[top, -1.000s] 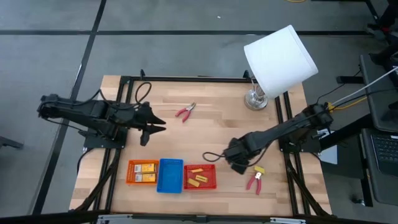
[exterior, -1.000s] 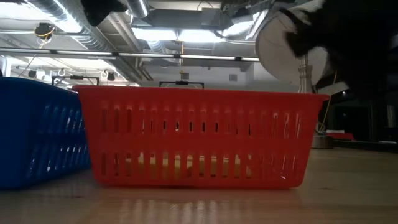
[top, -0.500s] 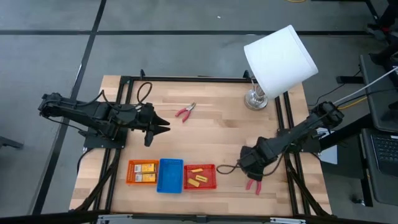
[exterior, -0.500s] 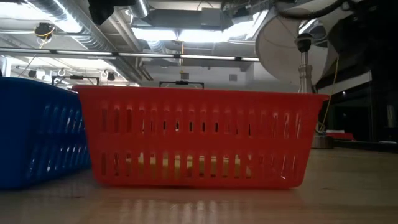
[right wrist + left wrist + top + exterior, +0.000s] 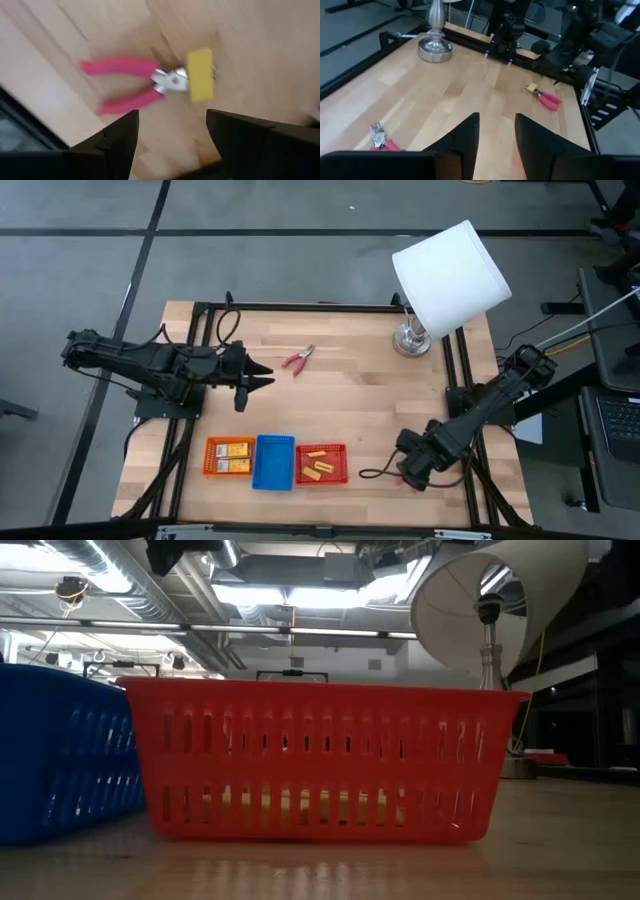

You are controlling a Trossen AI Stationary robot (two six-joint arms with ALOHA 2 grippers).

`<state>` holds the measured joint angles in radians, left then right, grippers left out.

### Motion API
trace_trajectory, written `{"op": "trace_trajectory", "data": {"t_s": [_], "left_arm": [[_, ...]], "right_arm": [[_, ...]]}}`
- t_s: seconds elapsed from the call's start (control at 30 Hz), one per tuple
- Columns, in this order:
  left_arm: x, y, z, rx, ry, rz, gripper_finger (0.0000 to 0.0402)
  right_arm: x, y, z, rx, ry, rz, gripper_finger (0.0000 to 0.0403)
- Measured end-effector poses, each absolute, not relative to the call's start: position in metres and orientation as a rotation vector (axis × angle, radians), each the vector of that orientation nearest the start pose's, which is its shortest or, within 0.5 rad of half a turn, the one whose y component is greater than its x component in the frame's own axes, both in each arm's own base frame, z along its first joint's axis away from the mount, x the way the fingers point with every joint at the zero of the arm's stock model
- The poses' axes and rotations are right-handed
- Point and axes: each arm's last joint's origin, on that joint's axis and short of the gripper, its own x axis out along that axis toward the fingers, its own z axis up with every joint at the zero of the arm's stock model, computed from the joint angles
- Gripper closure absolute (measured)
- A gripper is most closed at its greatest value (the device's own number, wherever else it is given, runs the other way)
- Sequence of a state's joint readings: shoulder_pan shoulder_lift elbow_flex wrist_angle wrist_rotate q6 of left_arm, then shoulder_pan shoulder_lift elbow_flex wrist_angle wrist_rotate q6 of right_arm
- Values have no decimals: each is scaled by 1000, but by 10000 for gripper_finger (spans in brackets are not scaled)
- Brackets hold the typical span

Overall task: Pick & Place School Supplies
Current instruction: Put the eraser into the red bin

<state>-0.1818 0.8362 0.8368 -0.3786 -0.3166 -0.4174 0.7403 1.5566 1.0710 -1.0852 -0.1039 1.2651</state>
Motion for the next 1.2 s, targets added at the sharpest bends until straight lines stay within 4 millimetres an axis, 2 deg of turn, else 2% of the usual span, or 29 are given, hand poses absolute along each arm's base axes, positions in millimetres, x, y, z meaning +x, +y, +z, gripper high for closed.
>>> {"op": "trace_trajectory", "data": {"t_s": [0.17, 0.3, 0.47, 0.57, 0.8, 1.0, 1.2], "left_arm": [[171, -23, 327, -302, 322, 171, 281], [165, -23, 331, -306, 308, 119, 281], [155, -23, 333, -292, 316, 85, 281], [149, -22, 332, -277, 338, 66, 281], [131, -29, 327, -224, 412, 45, 281], [123, -41, 318, -110, 488, 55, 281], [117, -51, 301, -105, 500, 59, 281]], "right_arm": [[184, 170, 193, 464, 1748, -335, 165], [189, 166, 192, 468, 1751, -295, 165], [192, 160, 210, 523, 1584, -285, 165], [187, 156, 222, 512, 1505, -271, 165], [172, 157, 230, 347, 1429, -248, 165], [164, 161, 215, 341, 1439, -303, 166], [161, 156, 188, 404, 1439, -314, 166]]}}
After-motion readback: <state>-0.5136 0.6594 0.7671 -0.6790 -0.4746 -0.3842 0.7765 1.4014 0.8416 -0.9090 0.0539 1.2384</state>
